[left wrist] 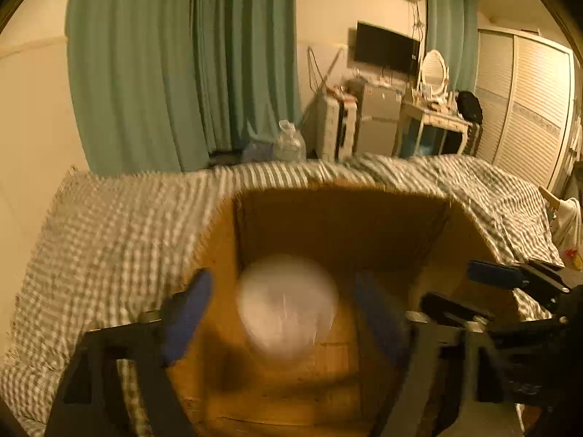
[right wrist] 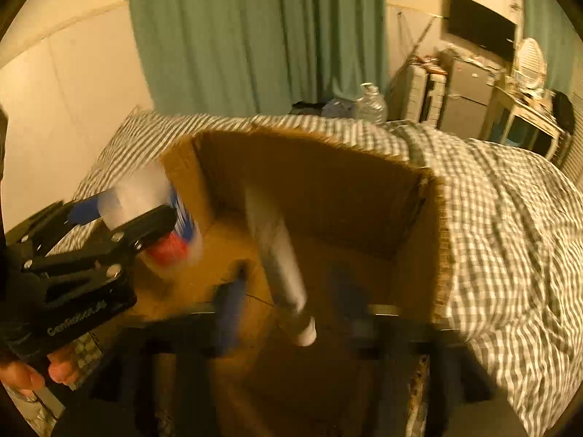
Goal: Organize objects
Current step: 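Carry the tube and swab cup over the box and open both tools, then grasp the white tape roll with the right tool while the left tool grasps the bunny figurine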
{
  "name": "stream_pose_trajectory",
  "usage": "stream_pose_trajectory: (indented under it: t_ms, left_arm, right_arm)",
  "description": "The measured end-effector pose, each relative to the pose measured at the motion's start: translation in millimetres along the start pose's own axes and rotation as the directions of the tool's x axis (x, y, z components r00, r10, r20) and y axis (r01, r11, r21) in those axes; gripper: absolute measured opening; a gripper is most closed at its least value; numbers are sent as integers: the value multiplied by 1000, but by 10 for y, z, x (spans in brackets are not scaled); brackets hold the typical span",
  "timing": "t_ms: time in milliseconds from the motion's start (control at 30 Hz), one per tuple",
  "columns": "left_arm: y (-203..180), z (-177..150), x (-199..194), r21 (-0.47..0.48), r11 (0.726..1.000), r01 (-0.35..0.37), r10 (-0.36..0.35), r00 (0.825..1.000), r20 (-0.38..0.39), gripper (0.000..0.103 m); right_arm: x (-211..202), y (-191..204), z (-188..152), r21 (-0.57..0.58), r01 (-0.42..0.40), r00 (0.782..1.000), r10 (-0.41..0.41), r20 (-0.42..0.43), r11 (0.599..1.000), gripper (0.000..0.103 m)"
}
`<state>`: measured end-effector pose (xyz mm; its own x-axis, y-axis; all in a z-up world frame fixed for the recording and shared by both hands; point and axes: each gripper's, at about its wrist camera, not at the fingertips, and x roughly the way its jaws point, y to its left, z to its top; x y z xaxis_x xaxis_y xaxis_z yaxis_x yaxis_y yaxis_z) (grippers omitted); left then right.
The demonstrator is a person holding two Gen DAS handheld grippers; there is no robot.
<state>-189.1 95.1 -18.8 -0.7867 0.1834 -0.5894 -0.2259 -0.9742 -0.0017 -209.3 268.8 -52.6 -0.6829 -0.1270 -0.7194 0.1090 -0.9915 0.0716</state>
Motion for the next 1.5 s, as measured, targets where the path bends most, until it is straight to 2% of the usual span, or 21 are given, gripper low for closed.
stream_pose_trajectory:
  t_ms: [33,133,267,400,567,667,767,933,1000,1100,1200,1333,1400,1500]
  left_arm:
    - [-4,29,-95,8,1000,1,-1,1000,26,96]
    - [-6,165,-403,29,1000,-1,-1,998,61,97]
    - [90,271,-935,5,1000,23,-23,994,105,97]
    - [213,304,-1418,-2,1000,16,-16,992,124,98]
    - [396,51,-1831,-20,1000,21,-19,992,123,99]
    - [519,-170,-1884,-37,999,10,-7,996,92,99]
    - [621,-392,-1809,-57,998,18,-15,998,54,99]
    - [668,-845,-1467,-55,998,-5,4,1000,-7,99]
    - [677,-1068,-1323,-52,999,-13,13,1000,-16,99]
    - [672,-1281,-1074,-56,998,-13,10,999,-49,99]
    - [622,-1451,-920,-52,999,-6,2,998,-62,99]
    - [532,-1662,-796,-48,997,56,-62,989,-131,99]
    - [443,-1686,-759,7,997,75,-73,986,-149,99]
    - [341,-1701,-715,50,993,103,-94,981,-169,99]
  right_arm:
    - [-67,-32,1,20,-2,1000,1,15,1000,72]
    - [-330,-63,12,54,-10,1000,9,23,998,72]
    - [-936,61,69,37,40,997,-43,67,998,72]
    - [-1563,301,76,1,97,989,-97,111,995,72]
    - [-2133,626,-26,-42,165,974,-156,163,985,72]
    - [-2234,783,-204,-59,185,972,-174,160,981,72]
    - [-2133,904,-385,-72,178,977,-167,134,981,72]
    - [-1639,953,-709,-92,165,984,-158,80,982,72]
    - [-1432,940,-861,-74,136,990,-132,54,988,72]
    - [-1099,854,-1019,-7,37,999,-37,-25,999,72]
    - [-855,823,-1148,2,40,998,-39,-57,999,72]
    - [-593,763,-1356,13,41,993,-40,-113,999,72]
    - [-459,759,-1435,16,38,988,-35,-147,999,71]
    - [-307,756,-1478,17,22,985,-19,-173,1000,65]
